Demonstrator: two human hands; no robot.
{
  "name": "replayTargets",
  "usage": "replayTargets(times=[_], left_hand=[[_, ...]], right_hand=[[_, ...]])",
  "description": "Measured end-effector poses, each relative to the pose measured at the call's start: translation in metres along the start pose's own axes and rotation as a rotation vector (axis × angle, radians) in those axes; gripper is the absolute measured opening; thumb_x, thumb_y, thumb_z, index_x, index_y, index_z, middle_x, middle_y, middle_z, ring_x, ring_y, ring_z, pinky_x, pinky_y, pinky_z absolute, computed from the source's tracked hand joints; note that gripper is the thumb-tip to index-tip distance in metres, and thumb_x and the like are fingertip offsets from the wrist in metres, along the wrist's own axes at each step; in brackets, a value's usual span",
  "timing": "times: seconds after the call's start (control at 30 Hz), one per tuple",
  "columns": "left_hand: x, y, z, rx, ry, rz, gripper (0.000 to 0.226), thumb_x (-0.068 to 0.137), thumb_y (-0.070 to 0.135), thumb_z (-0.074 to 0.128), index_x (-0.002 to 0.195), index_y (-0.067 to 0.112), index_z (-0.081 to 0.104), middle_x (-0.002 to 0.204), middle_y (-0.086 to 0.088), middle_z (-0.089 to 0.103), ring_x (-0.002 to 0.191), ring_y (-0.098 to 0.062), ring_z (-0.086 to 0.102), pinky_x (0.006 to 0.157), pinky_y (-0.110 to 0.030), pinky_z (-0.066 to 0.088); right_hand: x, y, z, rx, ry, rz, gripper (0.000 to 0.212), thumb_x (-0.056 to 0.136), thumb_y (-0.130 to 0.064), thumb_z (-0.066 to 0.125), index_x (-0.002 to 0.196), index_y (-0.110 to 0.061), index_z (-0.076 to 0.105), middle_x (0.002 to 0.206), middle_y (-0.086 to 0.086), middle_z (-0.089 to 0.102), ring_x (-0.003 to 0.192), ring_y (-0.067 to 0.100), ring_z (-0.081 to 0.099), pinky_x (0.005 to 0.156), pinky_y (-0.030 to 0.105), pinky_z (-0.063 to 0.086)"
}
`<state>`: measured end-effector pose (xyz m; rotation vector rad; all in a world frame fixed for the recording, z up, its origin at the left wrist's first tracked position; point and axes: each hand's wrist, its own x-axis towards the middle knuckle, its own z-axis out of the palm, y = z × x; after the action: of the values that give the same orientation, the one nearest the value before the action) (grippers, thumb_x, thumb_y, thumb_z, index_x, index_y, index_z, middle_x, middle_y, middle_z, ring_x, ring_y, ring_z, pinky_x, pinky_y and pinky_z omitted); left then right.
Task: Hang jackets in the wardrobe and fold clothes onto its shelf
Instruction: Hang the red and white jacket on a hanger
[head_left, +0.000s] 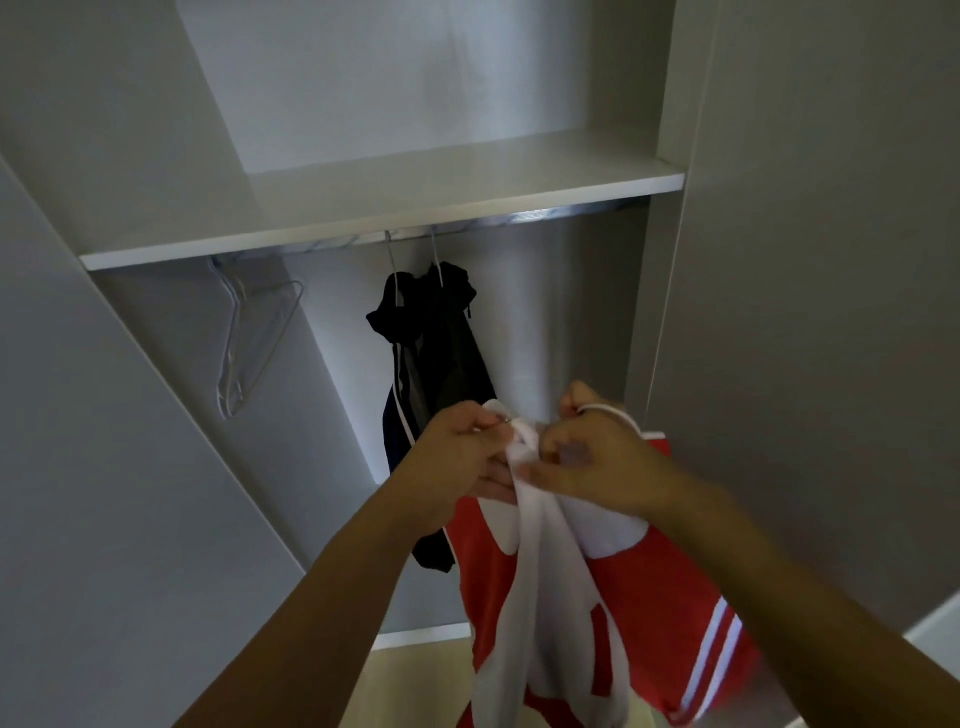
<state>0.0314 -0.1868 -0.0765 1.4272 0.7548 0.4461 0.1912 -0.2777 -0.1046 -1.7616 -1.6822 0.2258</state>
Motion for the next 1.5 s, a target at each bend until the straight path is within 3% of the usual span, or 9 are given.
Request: replayTargets(times=[0.17,0.33,0.43,0.57,0.67,0.77,1.0,1.2,1.5], left_hand=[[0.007,0.014,0.000,0.177,0.006,0.057,0.014,0.097,0.013,0.057,0.090,0.001,0.061,0.069,-0.014,0.071,0.057,-0.026,0.069,0.050,-0.031,0.057],[0.019,0.022,-0.009,0.800,0.050,0.343,0.019,0.098,0.019,0.055,0.081,0.011,0.059,0.059,0.001,0.064,0.051,-0.005,0.060,0.053,-0.016,0.049],[0.013,0.015,-0.009,1.026,0.001,0.511,0.017,0.103,0.016,0.044,0.092,0.013,0.056,0.070,0.003,0.060,0.060,-0.009,0.056,0.061,-0.026,0.049],[0.007,0.011,-0.005,0.954,0.027,0.621,0.016,0.102,0.014,0.044,0.093,0.012,0.057,0.069,-0.005,0.060,0.059,-0.017,0.056,0.061,-0.036,0.050],[0.004,0.013,0.001,0.942,0.046,0.670,0.016,0.101,0.014,0.045,0.096,0.009,0.059,0.069,-0.008,0.059,0.059,-0.020,0.057,0.061,-0.037,0.049],[0.001,0.016,0.003,0.962,0.077,0.689,0.017,0.101,0.014,0.045,0.097,0.007,0.060,0.070,-0.005,0.059,0.060,-0.016,0.056,0.060,-0.029,0.047],[-0.004,0.015,0.008,1.218,0.059,0.634,0.025,0.100,0.014,0.046,0.122,0.010,0.058,0.109,-0.005,0.061,0.094,-0.018,0.062,0.084,-0.018,0.043],[0.001,0.023,0.000,1.026,0.192,0.701,0.015,0.102,0.020,0.045,0.094,0.013,0.056,0.060,0.006,0.050,0.050,-0.007,0.047,0.051,-0.018,0.039],[0.017,0.043,0.009,0.880,0.145,0.597,0.025,0.097,0.016,0.052,0.075,0.028,0.051,0.066,0.009,0.055,0.059,0.005,0.053,0.055,-0.012,0.043]], right_hand=[[0.000,-0.002,0.002,-0.127,0.024,-0.023,0.024,0.070,-0.046,0.079,0.061,-0.034,0.061,0.081,-0.009,0.034,0.086,0.007,0.035,0.082,0.031,0.026],[0.004,-0.002,0.000,-0.153,-0.016,-0.014,0.032,0.084,-0.033,0.070,0.059,-0.025,0.051,0.081,-0.012,0.028,0.085,0.000,0.027,0.082,0.029,0.020],[0.005,0.002,-0.012,-0.052,-0.110,0.031,0.028,0.089,-0.029,0.066,0.065,-0.016,0.059,0.082,-0.011,0.029,0.083,-0.012,0.033,0.080,0.027,0.025],[0.005,0.000,-0.023,0.271,-0.003,0.105,0.023,0.094,-0.014,0.059,0.074,-0.025,0.066,0.089,-0.007,0.035,0.082,0.005,0.046,0.082,0.026,0.037],[0.008,0.003,-0.030,0.110,0.041,0.129,0.015,0.094,-0.027,0.059,0.108,-0.030,0.056,0.104,0.000,0.037,0.092,0.018,0.049,0.084,0.032,0.042],[0.010,0.003,-0.034,0.015,-0.081,0.064,0.026,0.094,-0.030,0.058,0.121,-0.035,0.059,0.098,-0.006,0.032,0.083,0.004,0.044,0.077,0.022,0.040],[0.021,0.004,-0.041,-0.056,0.000,0.048,0.019,0.097,-0.021,0.055,0.103,-0.011,0.071,0.094,-0.005,0.035,0.081,0.010,0.045,0.080,0.024,0.040],[0.018,-0.001,-0.034,0.075,0.221,0.127,0.031,0.080,-0.019,0.072,0.094,-0.031,0.047,0.105,0.000,0.035,0.089,0.017,0.045,0.076,0.029,0.040],[0.010,-0.012,-0.016,-0.017,0.431,0.064,0.036,0.068,-0.046,0.081,0.060,-0.029,0.049,0.092,-0.019,0.026,0.083,-0.004,0.036,0.071,0.013,0.036]])
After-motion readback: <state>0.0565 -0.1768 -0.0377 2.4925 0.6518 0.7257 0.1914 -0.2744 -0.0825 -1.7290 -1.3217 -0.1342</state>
